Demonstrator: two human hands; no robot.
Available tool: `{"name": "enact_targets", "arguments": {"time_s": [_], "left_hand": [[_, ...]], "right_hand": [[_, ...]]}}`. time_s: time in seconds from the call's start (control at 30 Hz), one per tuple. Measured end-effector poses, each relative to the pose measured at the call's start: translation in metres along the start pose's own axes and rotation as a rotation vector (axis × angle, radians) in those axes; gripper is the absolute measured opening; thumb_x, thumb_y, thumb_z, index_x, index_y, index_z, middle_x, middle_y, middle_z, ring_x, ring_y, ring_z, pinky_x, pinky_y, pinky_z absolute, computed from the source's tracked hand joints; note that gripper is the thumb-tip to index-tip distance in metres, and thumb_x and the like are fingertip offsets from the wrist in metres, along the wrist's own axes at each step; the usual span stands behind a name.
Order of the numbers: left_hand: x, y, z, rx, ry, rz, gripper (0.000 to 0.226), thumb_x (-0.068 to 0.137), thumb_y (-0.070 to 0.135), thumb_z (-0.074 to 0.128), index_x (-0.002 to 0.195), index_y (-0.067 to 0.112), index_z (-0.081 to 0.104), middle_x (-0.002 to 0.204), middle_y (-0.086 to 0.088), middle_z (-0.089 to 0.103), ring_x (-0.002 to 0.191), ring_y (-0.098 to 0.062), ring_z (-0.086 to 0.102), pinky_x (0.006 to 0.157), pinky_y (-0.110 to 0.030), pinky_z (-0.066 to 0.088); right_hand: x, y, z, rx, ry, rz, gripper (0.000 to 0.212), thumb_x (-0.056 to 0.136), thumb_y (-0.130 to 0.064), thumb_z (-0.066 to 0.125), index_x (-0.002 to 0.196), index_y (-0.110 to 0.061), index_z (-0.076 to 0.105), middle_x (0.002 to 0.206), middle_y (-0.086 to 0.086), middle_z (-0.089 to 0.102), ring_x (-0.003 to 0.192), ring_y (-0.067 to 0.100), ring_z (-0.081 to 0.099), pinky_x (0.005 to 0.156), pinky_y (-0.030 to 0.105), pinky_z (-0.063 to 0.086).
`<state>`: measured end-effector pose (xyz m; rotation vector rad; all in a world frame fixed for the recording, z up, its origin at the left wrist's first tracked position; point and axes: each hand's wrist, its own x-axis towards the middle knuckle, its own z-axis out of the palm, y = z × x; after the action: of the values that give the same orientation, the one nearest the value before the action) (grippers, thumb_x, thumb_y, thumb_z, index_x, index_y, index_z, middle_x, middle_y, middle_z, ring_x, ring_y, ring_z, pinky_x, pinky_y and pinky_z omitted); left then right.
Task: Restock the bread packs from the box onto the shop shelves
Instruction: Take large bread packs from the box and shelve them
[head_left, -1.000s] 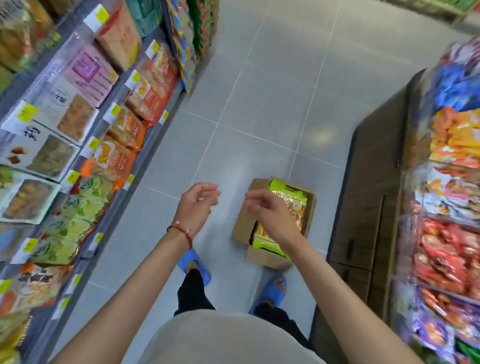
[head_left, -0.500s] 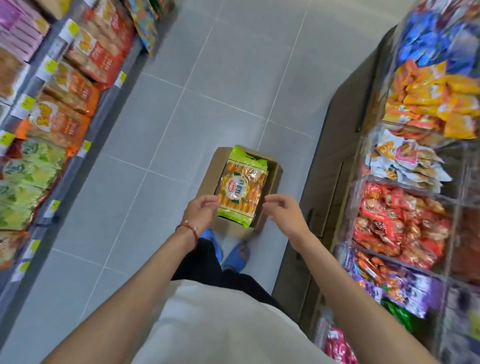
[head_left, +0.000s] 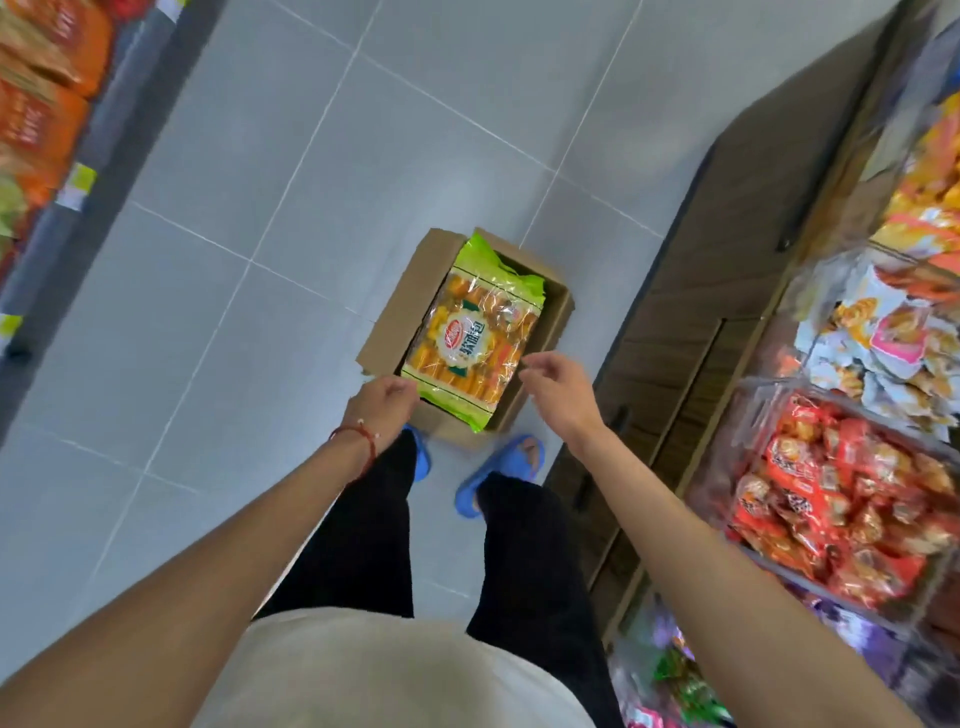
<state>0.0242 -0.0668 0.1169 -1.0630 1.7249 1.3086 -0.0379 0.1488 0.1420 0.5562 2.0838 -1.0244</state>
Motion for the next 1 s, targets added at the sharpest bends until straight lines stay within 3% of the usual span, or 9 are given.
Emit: {"name": "enact_targets", "arguments": {"time_s": [0.2,0.37,0.47,0.53,0.63,0.77,0.87,0.93,1.0], "left_hand": [[0.066,-0.013,0.041,-0.057,0.060,-0.050,0.018,0.091,0.025,0.052,0.094,0.014,0.066,0.084,-0.002,0.063,0.075,-0.013,0.055,0.065,-0.023,0.040],[0.140,-0.047,0.095,-0.278,0.057,-0.232,0.039,0.076,0.043,0.057,0.098,0.012,0.067,0.107,-0.007,0.067,0.101,-0.025,0.064,0.085,-0.030,0.048],[0.177,-0.069,0.124,-0.533,0.131,-0.386,0.024,0.080,0.038,0.067,0.074,0.017,0.056,0.097,-0.007,0.060,0.091,-0.022,0.058,0.096,-0.043,0.051],[0.199,-0.086,0.142,-0.664,0.193,-0.486,0.024,0.083,0.034,0.072,0.075,0.019,0.055,0.085,-0.005,0.057,0.074,-0.019,0.054,0.082,-0.034,0.050],[0.244,-0.120,0.164,-0.849,0.240,-0.562,0.077,0.048,0.053,0.086,0.111,0.012,0.065,0.105,-0.004,0.069,0.085,-0.018,0.064,0.083,-0.033,0.053],[0.311,-0.157,0.190,-0.897,0.297,-0.637,0.124,0.029,0.073,0.081,0.138,0.022,0.048,0.126,0.002,0.063,0.115,-0.026,0.061,0.101,-0.044,0.047],[0.321,-0.137,0.192,-0.829,0.356,-0.564,0.133,0.029,0.084,0.077,0.144,0.034,0.033,0.133,0.007,0.055,0.125,-0.020,0.053,0.104,-0.045,0.042],[0.322,-0.127,0.196,-0.761,0.402,-0.512,0.125,0.038,0.084,0.071,0.142,0.030,0.028,0.132,0.003,0.051,0.121,-0.020,0.052,0.104,-0.046,0.044],[0.316,-0.114,0.194,-0.720,0.445,-0.486,0.117,0.041,0.088,0.065,0.137,0.028,0.033,0.129,-0.002,0.053,0.118,-0.025,0.056,0.100,-0.048,0.048]], "right_hand": [[0.111,0.013,0.022,-0.203,-0.044,0.042,0.026,0.097,-0.019,0.060,0.123,-0.017,0.065,0.105,-0.007,0.066,0.107,0.020,0.064,0.100,0.040,0.053],[0.200,0.034,0.039,-0.294,-0.056,0.021,0.046,0.097,-0.021,0.061,0.141,-0.012,0.052,0.125,0.001,0.062,0.110,0.022,0.062,0.088,0.033,0.051],[0.254,0.044,0.043,-0.303,-0.026,-0.020,0.063,0.098,-0.027,0.067,0.151,-0.009,0.040,0.144,0.008,0.055,0.126,0.025,0.057,0.100,0.034,0.051],[0.290,0.049,0.041,-0.382,-0.008,-0.082,0.066,0.098,-0.028,0.068,0.153,-0.008,0.039,0.152,0.008,0.049,0.133,0.025,0.052,0.111,0.029,0.044],[0.340,0.053,0.039,-0.476,-0.025,-0.152,0.064,0.097,-0.031,0.068,0.151,-0.009,0.041,0.146,0.009,0.053,0.119,0.022,0.056,0.086,0.016,0.040],[0.383,0.056,0.049,-0.553,-0.209,-0.190,0.082,0.094,-0.045,0.070,0.159,-0.014,0.030,0.154,0.006,0.050,0.130,0.025,0.055,0.110,0.034,0.042],[0.396,0.063,0.056,-0.557,-0.311,-0.206,0.078,0.097,-0.046,0.067,0.159,-0.013,0.031,0.119,-0.010,0.065,0.083,-0.002,0.065,0.089,0.004,0.044],[0.397,0.066,0.062,-0.532,-0.315,-0.220,0.086,0.088,-0.066,0.066,0.156,-0.020,0.039,0.115,-0.011,0.068,0.087,-0.003,0.068,0.099,0.020,0.050],[0.396,0.069,0.063,-0.518,-0.314,-0.225,0.095,0.070,-0.079,0.067,0.148,-0.029,0.047,0.130,-0.006,0.068,0.108,0.016,0.069,0.103,0.045,0.052]]}}
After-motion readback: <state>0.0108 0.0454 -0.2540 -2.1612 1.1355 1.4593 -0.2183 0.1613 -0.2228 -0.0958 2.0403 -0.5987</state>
